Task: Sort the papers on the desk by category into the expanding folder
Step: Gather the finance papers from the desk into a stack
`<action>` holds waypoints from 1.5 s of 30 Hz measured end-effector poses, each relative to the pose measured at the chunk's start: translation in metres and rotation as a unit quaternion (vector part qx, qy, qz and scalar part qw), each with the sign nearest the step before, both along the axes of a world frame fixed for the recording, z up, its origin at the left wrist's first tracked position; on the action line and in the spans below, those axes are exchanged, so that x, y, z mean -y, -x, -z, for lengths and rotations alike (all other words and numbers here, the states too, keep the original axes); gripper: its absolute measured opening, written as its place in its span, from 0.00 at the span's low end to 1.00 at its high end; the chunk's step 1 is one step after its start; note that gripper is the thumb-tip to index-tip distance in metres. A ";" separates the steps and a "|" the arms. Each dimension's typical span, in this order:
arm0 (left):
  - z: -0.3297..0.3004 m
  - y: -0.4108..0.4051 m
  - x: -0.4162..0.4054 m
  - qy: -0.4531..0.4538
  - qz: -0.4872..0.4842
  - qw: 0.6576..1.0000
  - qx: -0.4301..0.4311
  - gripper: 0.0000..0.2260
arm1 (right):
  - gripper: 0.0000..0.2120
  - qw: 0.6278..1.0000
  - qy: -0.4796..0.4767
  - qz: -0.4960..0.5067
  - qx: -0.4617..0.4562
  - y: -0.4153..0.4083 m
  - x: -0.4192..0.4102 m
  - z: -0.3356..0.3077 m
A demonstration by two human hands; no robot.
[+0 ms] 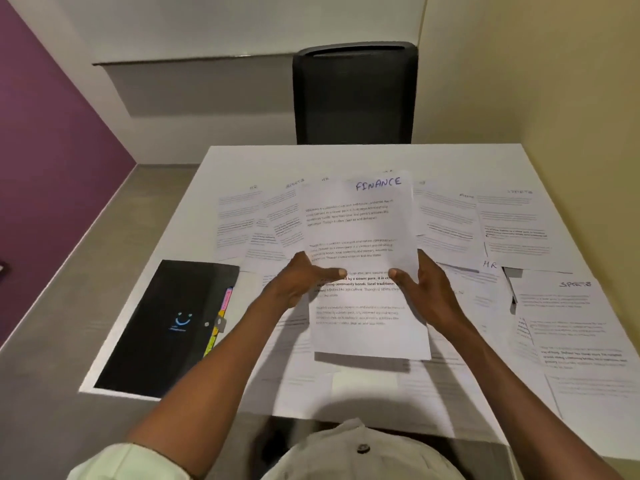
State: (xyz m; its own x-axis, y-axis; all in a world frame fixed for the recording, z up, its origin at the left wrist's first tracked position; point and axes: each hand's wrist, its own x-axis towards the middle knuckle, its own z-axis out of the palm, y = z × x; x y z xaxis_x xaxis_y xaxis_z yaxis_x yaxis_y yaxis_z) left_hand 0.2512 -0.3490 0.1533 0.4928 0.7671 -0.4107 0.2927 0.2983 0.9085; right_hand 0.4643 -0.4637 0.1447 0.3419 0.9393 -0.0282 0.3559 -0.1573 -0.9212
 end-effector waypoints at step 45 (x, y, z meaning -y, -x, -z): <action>0.123 0.279 -0.047 -0.084 0.045 0.877 -0.471 0.46 | 0.16 0.980 0.109 0.168 0.001 0.225 -0.044 0.041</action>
